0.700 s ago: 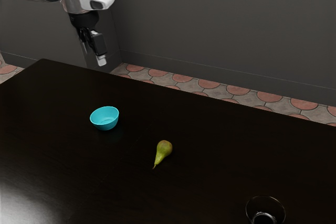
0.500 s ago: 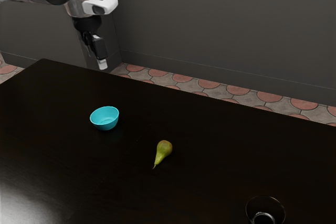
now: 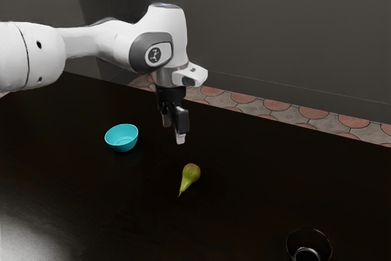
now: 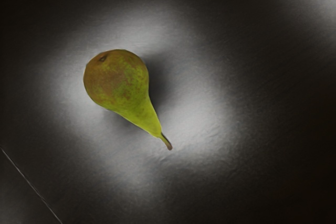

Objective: Place the pear in the bowl.

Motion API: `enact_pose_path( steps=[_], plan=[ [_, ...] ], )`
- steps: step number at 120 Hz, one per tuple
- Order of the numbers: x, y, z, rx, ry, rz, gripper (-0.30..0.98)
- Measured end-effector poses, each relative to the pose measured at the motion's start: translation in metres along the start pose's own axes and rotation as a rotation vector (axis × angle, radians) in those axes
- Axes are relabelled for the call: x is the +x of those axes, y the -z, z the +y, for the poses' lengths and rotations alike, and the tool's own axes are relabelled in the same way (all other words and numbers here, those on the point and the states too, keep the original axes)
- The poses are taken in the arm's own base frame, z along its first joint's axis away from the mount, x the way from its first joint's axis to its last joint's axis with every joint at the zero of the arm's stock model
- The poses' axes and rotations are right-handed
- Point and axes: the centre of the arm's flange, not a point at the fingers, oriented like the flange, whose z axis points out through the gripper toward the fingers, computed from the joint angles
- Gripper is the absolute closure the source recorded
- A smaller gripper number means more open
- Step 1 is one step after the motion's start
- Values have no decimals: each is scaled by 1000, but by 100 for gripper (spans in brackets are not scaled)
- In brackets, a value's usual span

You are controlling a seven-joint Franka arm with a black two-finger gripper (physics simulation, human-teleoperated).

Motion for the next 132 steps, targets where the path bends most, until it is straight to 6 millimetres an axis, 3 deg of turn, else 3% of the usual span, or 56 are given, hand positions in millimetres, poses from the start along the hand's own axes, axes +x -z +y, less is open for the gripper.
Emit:
enact_pose_path(
  steps=[14, 23, 51, 79, 102, 121, 132],
  plan=[
    [15, -43, -17, 23, 53, 11, 0],
    [21, -59, -29, 40, 92, 30, 0],
    [37, -133, -35, -1, 262, 59, 0],
    [49, -174, -44, -36, 416, 91, 0],
    [53, -189, -46, -38, 486, 103, 2],
    [53, -189, -49, -36, 528, 115, 30],
    [53, -186, -50, -32, 548, 123, 38]
  ],
)
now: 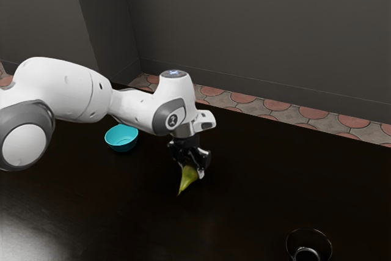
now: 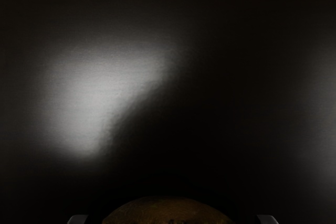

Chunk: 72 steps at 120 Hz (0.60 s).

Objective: Place the pear in the bowl.

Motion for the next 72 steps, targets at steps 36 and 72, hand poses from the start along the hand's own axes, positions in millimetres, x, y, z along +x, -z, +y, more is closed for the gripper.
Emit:
enact_pose_path(
  steps=[36, 72],
  plan=[
    [-3, 102, -48, 22, 129, 85, 49],
    [-9, 139, -183, 35, 373, 86, 50]
  ],
)
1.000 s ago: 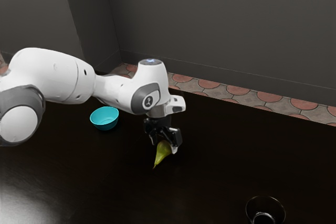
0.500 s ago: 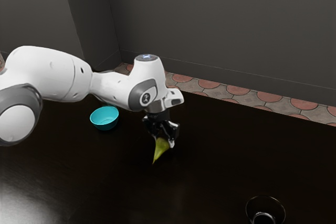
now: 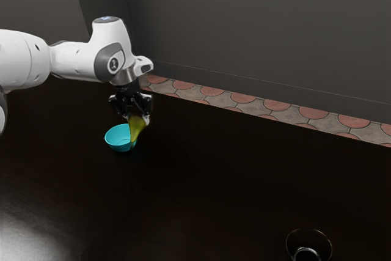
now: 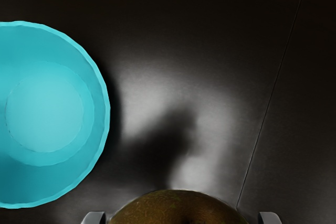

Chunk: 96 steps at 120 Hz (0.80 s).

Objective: Place the pear in the bowl.

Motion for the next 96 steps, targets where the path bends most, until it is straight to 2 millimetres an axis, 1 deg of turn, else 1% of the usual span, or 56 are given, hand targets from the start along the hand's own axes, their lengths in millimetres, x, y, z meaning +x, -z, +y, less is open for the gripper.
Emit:
enact_pose_path(
  steps=[6, 13, 34, 45, 52, 75, 90, 96],
  plan=[
    [7, 1, -17, 8, 32, 3, 50],
    [14, -5, -33, 21, 63, -2, 50],
    [34, -28, -66, 63, 125, -14, 51],
    [39, -38, -79, 81, 148, -23, 51],
    [42, -42, -81, 87, 154, -24, 51],
    [44, -46, -80, 77, 151, -29, 24],
    [44, -45, -79, 71, 144, -29, 13],
    [44, -38, -75, 65, 134, -19, 10]
  ],
)
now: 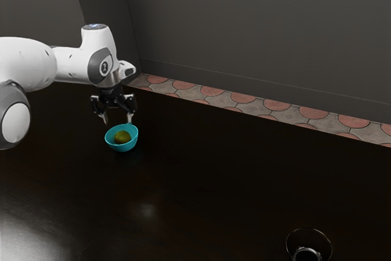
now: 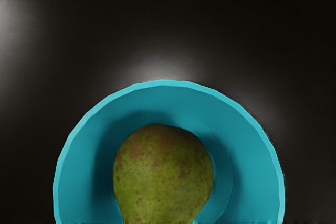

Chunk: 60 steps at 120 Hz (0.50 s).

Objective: Place the pear in the bowl.

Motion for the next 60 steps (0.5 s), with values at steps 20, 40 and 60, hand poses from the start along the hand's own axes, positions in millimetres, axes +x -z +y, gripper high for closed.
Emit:
enact_pose_path(
  steps=[20, 40, 60],
  plan=[
    [-27, 106, 26, -58, -171, 68, 5],
    [-106, 248, 52, -60, -497, 118, 2],
    [-142, 281, 54, -46, -701, 69, 1]
  ],
)
